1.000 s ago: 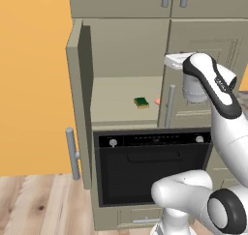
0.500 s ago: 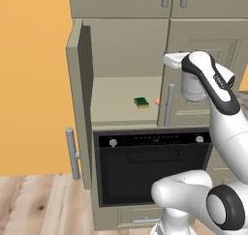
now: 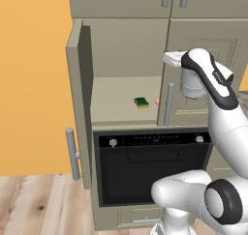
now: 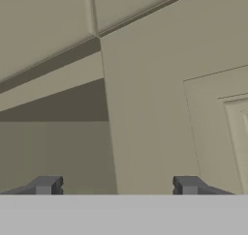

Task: Pick up the bar soap and sponge from the sink, and place them back in the cabinet, and close the cabinet doors.

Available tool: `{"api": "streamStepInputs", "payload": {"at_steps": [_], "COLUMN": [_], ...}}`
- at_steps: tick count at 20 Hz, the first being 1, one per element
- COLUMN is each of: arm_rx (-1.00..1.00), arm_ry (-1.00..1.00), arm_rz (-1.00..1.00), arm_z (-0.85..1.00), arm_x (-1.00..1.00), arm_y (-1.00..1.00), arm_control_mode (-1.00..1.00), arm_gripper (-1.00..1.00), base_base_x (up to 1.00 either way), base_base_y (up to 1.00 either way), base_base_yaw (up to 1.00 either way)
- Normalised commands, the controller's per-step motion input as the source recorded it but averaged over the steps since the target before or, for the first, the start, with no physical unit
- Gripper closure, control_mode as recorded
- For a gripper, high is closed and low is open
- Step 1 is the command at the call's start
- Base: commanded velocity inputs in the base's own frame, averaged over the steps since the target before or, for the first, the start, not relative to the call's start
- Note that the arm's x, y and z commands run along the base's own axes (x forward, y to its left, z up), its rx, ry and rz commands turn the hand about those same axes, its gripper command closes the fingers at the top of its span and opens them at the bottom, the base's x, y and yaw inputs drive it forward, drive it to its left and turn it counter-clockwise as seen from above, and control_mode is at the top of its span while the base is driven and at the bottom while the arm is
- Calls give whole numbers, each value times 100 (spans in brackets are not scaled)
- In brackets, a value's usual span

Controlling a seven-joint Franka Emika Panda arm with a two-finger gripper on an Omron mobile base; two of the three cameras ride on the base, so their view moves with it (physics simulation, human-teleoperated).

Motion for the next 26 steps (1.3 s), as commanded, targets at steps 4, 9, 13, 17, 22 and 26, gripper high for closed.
{"api": "streamStepInputs", "payload": {"at_steps": [4,9,13,17,22,26], "arm_rx": [0,0,0,-1,-2,-4], "arm_ry": [0,0,0,0,0,0], "arm_rz": [0,0,0,0,0,0], "arm_z": [0,0,0,0,0,0], "arm_x": [19,14,-2,-19,-24,-28], "arm_y": [0,0,0,0,0,0], "arm_control_mode": [-100,-100,-100,-100,-100,-100], "arm_gripper": [-100,-100,-100,-100,-100,-100], "base_base_x": [0,0,0,0,0,0], "base_base_y": [0,0,0,0,0,0], "base_base_yaw": [0,0,0,0,0,0]}}
